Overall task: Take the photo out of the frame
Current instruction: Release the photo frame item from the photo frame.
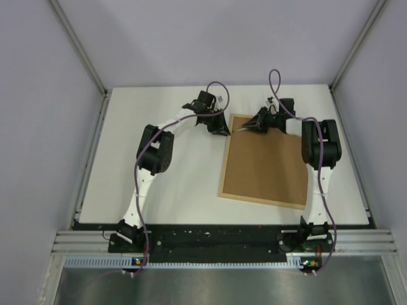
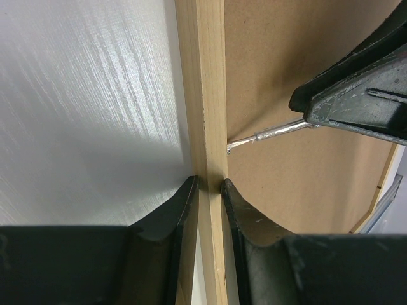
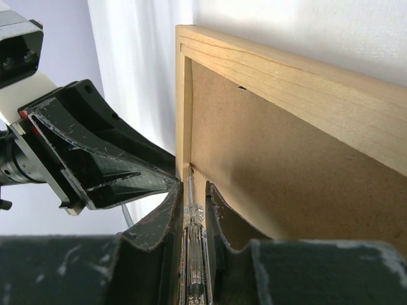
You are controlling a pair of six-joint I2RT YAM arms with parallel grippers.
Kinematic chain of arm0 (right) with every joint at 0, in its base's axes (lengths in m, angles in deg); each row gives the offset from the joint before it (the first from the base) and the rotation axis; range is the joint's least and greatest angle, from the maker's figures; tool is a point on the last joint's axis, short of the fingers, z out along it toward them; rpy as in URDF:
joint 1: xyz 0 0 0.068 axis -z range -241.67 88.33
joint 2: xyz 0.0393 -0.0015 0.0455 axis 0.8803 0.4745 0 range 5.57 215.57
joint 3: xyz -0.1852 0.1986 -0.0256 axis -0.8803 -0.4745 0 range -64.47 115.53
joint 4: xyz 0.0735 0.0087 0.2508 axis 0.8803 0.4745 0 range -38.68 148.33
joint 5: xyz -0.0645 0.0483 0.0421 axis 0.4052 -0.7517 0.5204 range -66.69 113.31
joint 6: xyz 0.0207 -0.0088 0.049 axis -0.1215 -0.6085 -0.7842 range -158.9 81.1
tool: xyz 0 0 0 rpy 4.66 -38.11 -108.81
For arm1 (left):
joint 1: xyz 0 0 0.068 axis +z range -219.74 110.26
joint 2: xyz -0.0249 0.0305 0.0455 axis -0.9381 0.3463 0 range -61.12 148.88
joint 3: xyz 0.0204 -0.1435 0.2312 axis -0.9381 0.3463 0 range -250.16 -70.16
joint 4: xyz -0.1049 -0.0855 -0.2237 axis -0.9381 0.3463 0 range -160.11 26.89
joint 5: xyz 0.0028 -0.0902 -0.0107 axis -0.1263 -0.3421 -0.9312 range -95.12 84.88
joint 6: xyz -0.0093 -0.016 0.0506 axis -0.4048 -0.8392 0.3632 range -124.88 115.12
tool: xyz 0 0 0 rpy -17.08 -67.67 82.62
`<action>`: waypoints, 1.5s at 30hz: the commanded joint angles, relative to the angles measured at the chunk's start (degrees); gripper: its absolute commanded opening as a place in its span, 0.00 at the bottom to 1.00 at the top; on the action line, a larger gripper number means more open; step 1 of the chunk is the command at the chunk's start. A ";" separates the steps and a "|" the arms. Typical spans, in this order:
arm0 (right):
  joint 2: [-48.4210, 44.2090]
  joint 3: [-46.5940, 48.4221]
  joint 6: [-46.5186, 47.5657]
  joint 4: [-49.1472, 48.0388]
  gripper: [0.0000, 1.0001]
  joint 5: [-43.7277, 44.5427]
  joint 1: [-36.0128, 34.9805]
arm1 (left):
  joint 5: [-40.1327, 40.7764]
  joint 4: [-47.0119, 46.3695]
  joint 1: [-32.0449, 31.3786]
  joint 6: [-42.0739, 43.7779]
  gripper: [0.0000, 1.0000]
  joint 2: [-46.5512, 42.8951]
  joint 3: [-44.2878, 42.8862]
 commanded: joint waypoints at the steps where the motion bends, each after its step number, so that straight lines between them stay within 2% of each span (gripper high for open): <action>1: -0.79 0.41 1.78 -0.64 0.00 2.65 -1.71 | 3.11 1.74 -1.43 1.03 0.25 -0.91 0.23; 6: -2.02 0.32 1.08 -1.87 0.00 1.85 1.28 | 3.37 1.82 -1.43 0.94 0.25 -0.91 0.58; 17: -4.05 -2.06 1.60 -1.96 0.00 0.45 2.60 | 3.99 2.00 -1.34 1.12 0.24 -1.08 0.66; 23: -2.99 -2.14 4.77 1.82 0.00 -0.61 1.55 | 3.99 1.74 -1.43 0.68 0.24 -0.91 0.58; 45: 1.14 0.84 1.08 -1.43 0.00 0.71 -1.26 | 3.55 1.56 -1.78 0.33 0.24 -1.17 0.84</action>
